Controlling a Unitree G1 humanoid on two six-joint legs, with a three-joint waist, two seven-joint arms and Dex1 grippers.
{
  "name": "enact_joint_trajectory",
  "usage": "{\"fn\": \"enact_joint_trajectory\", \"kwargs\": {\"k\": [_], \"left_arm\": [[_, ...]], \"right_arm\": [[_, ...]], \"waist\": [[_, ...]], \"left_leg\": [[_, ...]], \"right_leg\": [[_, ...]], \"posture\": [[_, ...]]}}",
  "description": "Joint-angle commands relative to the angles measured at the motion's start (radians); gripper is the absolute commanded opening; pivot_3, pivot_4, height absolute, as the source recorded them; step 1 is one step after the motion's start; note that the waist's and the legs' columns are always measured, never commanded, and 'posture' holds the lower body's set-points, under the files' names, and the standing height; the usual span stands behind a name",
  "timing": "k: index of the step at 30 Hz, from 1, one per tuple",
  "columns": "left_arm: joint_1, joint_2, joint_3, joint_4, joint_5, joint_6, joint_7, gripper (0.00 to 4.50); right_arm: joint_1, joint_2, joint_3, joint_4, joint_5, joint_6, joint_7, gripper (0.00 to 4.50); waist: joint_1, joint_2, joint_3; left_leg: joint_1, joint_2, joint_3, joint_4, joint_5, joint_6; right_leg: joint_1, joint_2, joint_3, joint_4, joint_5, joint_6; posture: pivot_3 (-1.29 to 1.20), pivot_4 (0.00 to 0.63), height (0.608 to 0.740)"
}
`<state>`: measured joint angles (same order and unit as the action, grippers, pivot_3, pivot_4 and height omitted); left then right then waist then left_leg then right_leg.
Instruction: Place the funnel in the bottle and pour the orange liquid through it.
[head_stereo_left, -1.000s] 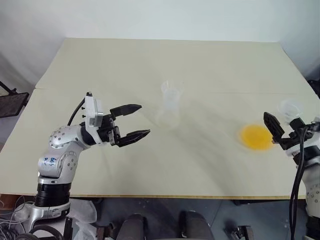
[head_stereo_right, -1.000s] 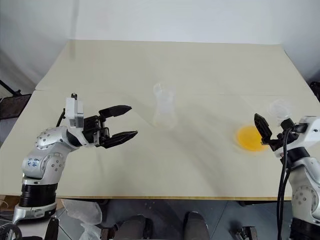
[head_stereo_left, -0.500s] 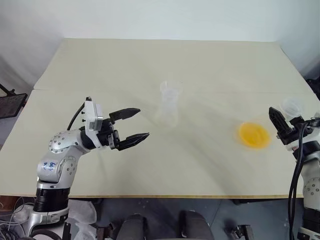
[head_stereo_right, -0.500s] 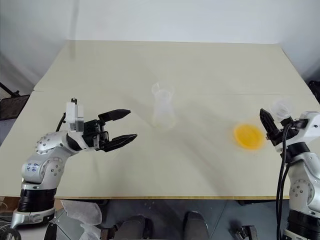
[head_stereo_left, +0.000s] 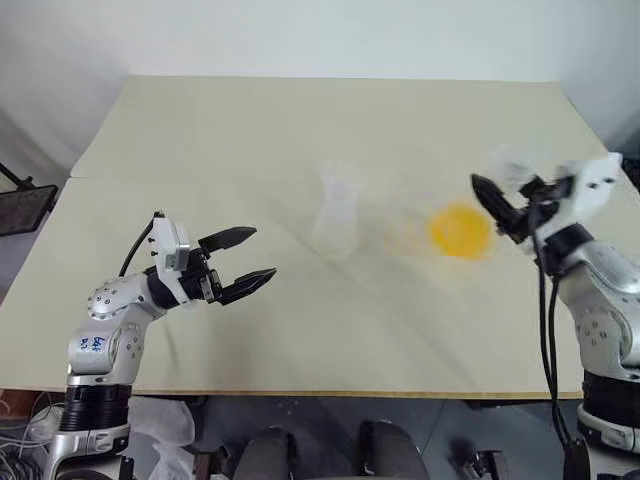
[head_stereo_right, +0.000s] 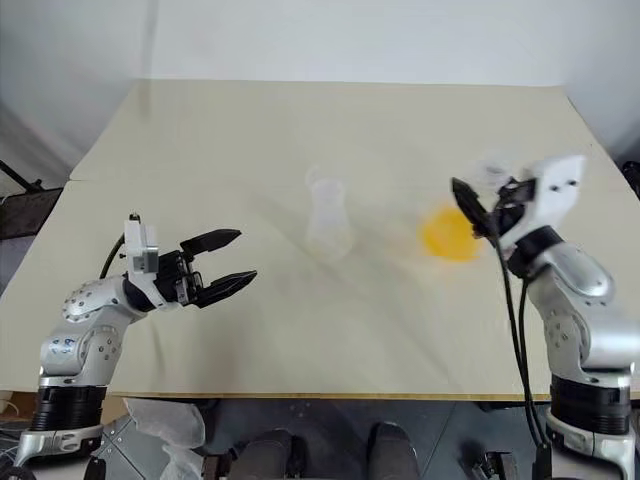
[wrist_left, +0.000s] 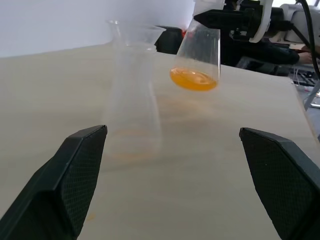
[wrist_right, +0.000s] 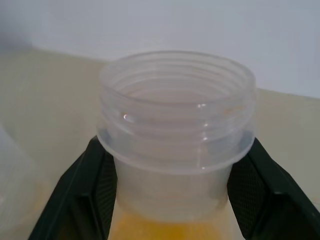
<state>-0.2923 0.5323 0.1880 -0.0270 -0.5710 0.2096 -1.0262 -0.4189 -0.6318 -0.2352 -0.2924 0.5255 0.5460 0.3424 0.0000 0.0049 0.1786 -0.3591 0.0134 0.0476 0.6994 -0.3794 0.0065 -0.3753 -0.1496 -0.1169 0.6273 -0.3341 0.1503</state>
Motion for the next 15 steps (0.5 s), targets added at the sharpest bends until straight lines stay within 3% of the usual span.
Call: {"fn": "enact_joint_trajectory", "kwargs": {"k": [1,4,15], "left_arm": [[0.003,-0.009,0.006,-0.01,0.005,-0.032,0.006,4.5],[-0.005,-0.031,-0.002,-0.005,0.012,-0.05,0.021,4.5],[-0.038,-0.108,-0.026,0.015,0.042,-0.112,0.071,4.5]], "right_arm": [[-0.068,-0.035,0.044,-0.06,-0.09,0.043,-0.053,2.54],[-0.143,-0.034,0.1,-0.014,-0.151,0.031,-0.04,2.54],[-0.303,-0.076,0.354,0.226,-0.593,-0.324,0.005,2.54]], "waist": [[0.0,0.0,0.0],[-0.003,0.0,0.0],[-0.015,0.0,0.0]], "left_leg": [[-0.001,0.0,-0.001,0.0,0.0,0.0],[-0.002,-0.001,-0.001,0.0,0.0,0.0],[-0.002,0.0,0.002,0.0,0.0,0.0]], "right_leg": [[0.0,0.0,-0.001,0.0,0.0,0.0],[0.0,0.0,-0.001,0.0,0.0,0.0],[-0.001,0.0,-0.003,-0.001,0.0,0.0]], "posture": [[0.0,0.15,0.74],[0.0,0.15,0.74],[0.0,0.15,0.74]]}}
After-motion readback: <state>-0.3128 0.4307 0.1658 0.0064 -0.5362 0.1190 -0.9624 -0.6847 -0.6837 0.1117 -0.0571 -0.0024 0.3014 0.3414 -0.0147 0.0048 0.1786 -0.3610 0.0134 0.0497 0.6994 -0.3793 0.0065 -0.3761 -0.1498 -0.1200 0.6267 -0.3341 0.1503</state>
